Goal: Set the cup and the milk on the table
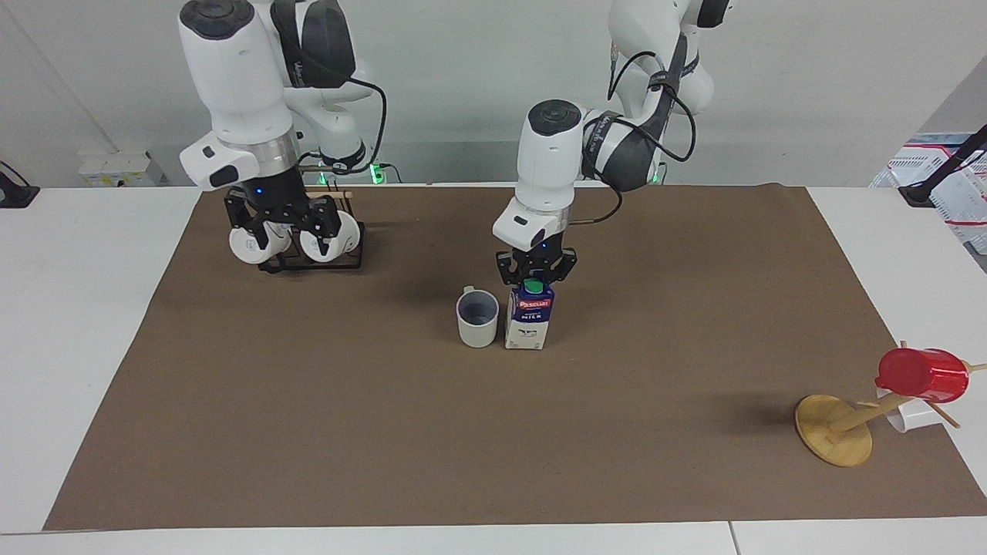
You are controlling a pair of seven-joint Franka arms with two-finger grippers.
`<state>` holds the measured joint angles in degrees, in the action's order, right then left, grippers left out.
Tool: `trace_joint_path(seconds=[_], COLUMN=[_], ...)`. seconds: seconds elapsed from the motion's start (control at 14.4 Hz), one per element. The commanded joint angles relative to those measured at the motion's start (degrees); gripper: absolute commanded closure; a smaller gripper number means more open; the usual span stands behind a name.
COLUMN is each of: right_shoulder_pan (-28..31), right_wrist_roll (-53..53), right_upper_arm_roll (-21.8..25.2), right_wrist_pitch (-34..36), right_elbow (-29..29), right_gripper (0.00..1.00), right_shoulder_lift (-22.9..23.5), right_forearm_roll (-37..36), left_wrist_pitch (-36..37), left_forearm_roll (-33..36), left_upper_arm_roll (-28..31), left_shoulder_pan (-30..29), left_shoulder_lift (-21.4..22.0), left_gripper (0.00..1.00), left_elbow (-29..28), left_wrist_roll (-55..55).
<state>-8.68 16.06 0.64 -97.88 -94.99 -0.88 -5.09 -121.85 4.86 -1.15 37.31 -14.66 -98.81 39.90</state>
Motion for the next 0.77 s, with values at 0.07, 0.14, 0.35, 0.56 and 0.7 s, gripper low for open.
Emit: trace_joint_path(seconds=[0.07, 0.14, 0.35, 0.56, 0.7], right_shoulder_pan=[4.10, 5.85, 8.76, 10.43, 12.18], right_wrist_roll=[-4.96, -6.02, -6.91, -8.66, -12.08], right_upper_arm_roll=[-0.12, -0.12, -0.12, -0.12, -0.12], right_wrist_pitch=[9.09, 10.32, 12.09, 9.38, 10.33], right_elbow=[7.70, 8.50, 8.51, 8.24, 7.98], right_gripper=[0.00, 0.00, 0.00, 0.00, 0.00], right_shoulder_lift=[0.88, 1.05, 0.97, 0.97, 0.88], right_forearm_roll=[0.78, 1.83, 3.51, 4.12, 4.21], left_wrist_pitch=[0.56, 0.56, 0.47, 1.35, 3.10], left_forearm_roll=[1.21, 1.21, 1.03, 0.50, 0.50], left_upper_arm_roll=[0.80, 0.80, 0.71, 0.80, 0.98], left_shoulder_pan=[1.01, 1.01, 1.01, 0.75, 0.22], left_shoulder_lift=[0.16, 0.16, 0.25, 2.00, 3.67], left_gripper=[0.36, 0.16, 0.00, 0.00, 0.00], left_elbow=[-0.42, -0.42, 0.45, 0.90, 0.90], left_wrist_roll=[3.08, 3.08, 3.08, 3.17, 2.91])
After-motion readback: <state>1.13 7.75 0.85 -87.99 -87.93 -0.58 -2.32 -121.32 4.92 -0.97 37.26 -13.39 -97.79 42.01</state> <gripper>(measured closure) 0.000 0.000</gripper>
